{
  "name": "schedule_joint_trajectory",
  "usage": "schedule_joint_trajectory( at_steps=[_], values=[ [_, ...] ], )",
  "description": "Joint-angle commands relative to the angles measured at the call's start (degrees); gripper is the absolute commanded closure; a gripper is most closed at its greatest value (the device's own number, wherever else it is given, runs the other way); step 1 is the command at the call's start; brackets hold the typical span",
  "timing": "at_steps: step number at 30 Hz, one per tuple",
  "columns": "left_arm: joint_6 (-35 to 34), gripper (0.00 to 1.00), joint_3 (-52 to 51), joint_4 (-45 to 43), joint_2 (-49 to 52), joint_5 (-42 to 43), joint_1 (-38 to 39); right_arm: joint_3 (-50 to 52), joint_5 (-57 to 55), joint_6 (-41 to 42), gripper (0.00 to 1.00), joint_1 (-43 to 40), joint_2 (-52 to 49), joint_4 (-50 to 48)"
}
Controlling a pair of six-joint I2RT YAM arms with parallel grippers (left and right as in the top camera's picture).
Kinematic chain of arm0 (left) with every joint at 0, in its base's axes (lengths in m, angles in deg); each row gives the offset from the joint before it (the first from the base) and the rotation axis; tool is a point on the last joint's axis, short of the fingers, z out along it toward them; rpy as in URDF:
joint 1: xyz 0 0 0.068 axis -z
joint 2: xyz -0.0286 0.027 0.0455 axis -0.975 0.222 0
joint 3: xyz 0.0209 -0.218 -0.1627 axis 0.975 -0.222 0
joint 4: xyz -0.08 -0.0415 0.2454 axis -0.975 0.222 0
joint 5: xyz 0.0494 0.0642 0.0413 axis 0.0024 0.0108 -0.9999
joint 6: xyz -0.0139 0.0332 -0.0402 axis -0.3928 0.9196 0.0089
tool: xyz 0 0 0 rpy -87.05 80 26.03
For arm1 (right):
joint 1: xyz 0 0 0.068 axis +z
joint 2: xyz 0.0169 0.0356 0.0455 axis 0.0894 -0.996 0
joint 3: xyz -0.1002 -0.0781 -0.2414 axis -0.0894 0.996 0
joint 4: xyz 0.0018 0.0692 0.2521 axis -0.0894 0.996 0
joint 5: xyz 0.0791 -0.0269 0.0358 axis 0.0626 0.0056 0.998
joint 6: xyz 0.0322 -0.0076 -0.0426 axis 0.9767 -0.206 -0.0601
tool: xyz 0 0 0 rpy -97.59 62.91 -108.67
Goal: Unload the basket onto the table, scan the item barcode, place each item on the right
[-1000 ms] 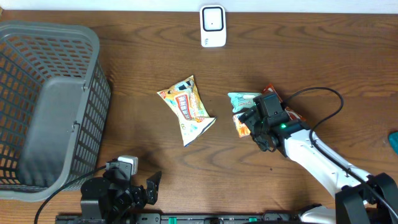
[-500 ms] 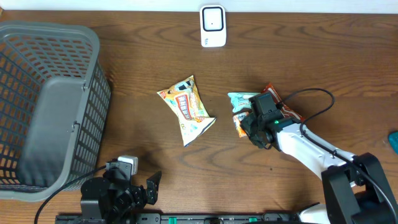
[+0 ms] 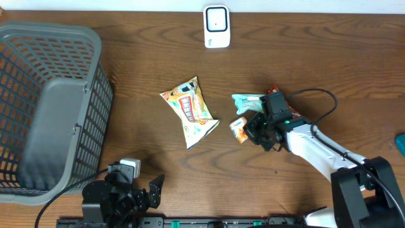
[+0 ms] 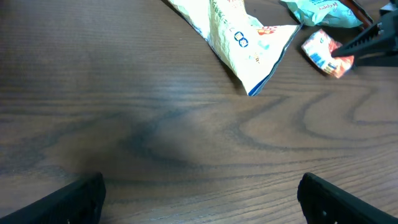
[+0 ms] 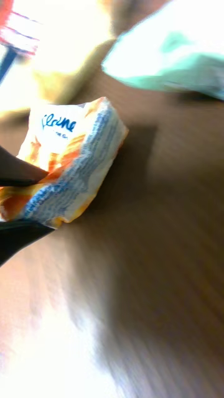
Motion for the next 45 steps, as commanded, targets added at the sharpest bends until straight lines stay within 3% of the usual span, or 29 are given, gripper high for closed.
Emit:
schedule_joint_trajectory(
  at_steps=[1, 6, 10, 14, 19, 45],
  values=[
    [0.0, 0.01, 0.0, 0.8, 0.0, 0.5, 0.2, 0.5, 24.9, -9.3, 0.98, -3.2, 2.9, 0.2],
    [0.0, 0.01, 0.0, 0.8, 0.0, 0.5, 0.2, 0.5, 40.8, -9.2, 0.99, -5.4, 3.1, 5.4],
    [0.0, 0.01, 0.0, 0.8, 0.0, 0.5, 0.2, 0.5, 48.4, -9.2, 0.99, -5.7, 3.1, 17.6],
    [0.0, 0.01, 0.0, 0.8, 0.0, 0.5, 0.2, 0.5, 51.1, -9.2, 0.99, -5.7, 3.1, 29.9],
    [0.0, 0.01, 0.0, 0.8, 0.0, 0.5, 0.2, 0.5, 51.1, -10.6, 0.99, -5.7, 3.1, 37.0],
    [0.0, 0.02, 0.0, 0.8, 0.0, 0.5, 0.2, 0.5, 47.1, -13.8, 0.99, -5.7, 3.1, 38.4]
  ],
)
